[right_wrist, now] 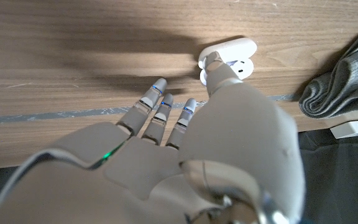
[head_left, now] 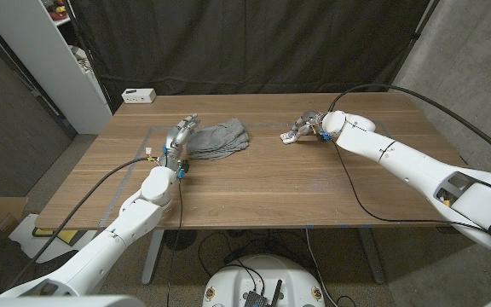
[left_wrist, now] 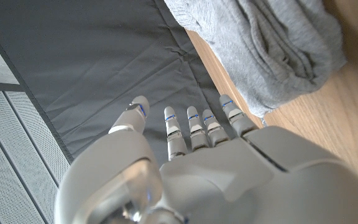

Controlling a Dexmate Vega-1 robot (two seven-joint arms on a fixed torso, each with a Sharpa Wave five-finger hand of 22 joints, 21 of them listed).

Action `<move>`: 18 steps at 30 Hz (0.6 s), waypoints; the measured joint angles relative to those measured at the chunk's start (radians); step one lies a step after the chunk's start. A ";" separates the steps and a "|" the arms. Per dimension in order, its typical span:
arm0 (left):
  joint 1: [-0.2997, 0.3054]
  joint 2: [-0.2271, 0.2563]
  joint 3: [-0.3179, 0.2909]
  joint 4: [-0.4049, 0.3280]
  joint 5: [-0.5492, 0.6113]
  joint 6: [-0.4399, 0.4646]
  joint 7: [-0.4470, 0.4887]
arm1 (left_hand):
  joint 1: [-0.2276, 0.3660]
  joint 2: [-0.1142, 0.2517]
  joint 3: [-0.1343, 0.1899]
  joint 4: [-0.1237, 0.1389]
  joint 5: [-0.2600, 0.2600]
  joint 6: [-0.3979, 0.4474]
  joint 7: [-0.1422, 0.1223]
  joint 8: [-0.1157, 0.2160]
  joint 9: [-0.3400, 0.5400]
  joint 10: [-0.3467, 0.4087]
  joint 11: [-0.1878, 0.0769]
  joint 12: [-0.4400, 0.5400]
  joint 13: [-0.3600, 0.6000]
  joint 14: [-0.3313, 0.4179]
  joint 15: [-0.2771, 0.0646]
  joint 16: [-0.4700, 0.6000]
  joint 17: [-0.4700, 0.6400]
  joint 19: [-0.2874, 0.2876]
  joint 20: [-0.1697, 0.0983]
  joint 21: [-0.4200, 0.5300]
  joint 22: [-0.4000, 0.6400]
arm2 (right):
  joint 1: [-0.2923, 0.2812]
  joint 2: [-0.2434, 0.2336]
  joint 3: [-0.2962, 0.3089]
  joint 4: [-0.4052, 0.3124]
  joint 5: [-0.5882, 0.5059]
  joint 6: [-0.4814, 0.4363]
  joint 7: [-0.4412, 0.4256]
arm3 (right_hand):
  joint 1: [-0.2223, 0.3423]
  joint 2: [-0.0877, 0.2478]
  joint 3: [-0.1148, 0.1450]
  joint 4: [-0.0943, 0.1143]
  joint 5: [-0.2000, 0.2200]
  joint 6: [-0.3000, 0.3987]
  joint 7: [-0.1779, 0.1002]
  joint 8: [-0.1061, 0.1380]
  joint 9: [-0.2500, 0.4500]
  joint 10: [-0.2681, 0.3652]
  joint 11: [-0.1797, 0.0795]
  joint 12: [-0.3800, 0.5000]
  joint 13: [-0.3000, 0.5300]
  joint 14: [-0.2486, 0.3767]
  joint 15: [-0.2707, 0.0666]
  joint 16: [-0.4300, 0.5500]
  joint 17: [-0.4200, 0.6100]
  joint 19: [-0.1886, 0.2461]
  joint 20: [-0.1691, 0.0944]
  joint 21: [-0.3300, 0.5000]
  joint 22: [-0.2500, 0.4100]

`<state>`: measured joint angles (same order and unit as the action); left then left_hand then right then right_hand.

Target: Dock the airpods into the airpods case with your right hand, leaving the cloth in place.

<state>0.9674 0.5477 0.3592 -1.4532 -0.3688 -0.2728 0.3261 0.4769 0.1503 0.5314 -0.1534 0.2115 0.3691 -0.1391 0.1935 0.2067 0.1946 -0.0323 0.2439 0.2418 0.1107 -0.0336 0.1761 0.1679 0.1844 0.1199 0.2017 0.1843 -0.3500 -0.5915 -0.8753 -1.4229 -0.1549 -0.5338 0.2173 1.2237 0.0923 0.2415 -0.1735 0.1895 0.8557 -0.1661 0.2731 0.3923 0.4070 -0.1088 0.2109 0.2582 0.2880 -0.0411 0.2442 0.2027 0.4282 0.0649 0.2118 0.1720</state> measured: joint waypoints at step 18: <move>-0.009 -0.002 0.004 0.014 -0.002 -0.009 -0.008 | 0.005 0.005 0.004 -0.004 0.000 -0.006 -0.015 0.000 0.000 0.000 0.000 0.000 0.002 0.000 0.000 0.000 0.000 0.000 0.008 0.000 0.000 | -0.037 -0.009 0.034 -0.008 0.062 0.037 -0.063 | 0.004 0.004 -0.006 0.014 0.000 -0.067 -0.012 0.000 0.027 0.000 0.000 0.008 0.009 0.029 0.000 0.019 0.018 0.008 -0.003 0.000 0.000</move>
<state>0.9584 0.5458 0.3635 -1.4390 -0.3709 -0.2814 0.3184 0.4821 0.1555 0.5354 -0.1575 0.2115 0.3629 -0.1543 0.1935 0.2067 0.1946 -0.0323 0.2439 0.2442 0.1107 -0.0337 0.1761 0.1679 0.1843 0.1278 0.2017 0.1842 -0.3869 -0.6003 -0.8410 -1.4309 -0.0929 -0.4966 0.1546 1.2276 0.0963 0.2359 -0.1593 0.1895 0.7887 -0.1783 0.2727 0.4196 0.4070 -0.1089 0.2186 0.2674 0.3169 -0.0409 0.2634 0.2208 0.4362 0.0623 0.2118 0.1721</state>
